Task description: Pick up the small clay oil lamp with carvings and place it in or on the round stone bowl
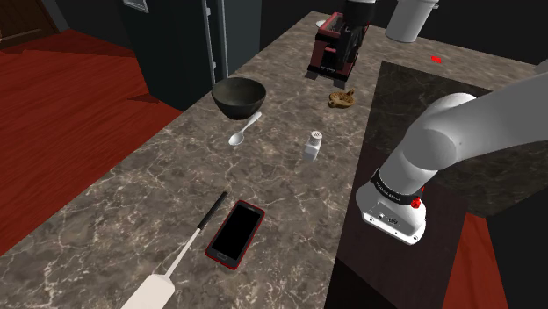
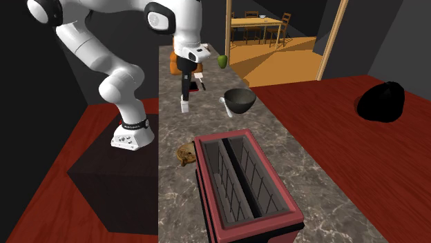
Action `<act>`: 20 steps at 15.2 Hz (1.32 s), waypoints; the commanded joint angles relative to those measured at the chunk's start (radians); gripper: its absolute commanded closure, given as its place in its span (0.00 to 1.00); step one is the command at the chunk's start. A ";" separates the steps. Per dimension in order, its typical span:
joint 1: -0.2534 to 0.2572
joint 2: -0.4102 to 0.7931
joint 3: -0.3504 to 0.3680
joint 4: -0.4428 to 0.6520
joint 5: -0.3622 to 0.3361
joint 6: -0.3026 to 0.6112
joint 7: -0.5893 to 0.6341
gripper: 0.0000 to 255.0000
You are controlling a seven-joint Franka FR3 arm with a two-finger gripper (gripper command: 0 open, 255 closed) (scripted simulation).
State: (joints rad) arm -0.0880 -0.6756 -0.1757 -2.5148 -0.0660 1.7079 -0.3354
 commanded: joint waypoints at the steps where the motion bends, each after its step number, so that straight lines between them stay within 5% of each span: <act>1: -0.019 0.025 -0.044 -0.014 -0.031 0.046 -0.052 0.00; 10: -0.063 0.254 -0.230 0.019 -0.094 0.268 -0.268 0.00; 16: -0.066 0.464 -0.348 0.103 -0.048 0.404 -0.439 0.00; 20: -0.066 0.504 -0.360 0.087 -0.032 0.458 -0.462 0.00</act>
State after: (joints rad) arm -0.1553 -0.1865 -0.5328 -2.4248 -0.1045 2.1484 -0.7909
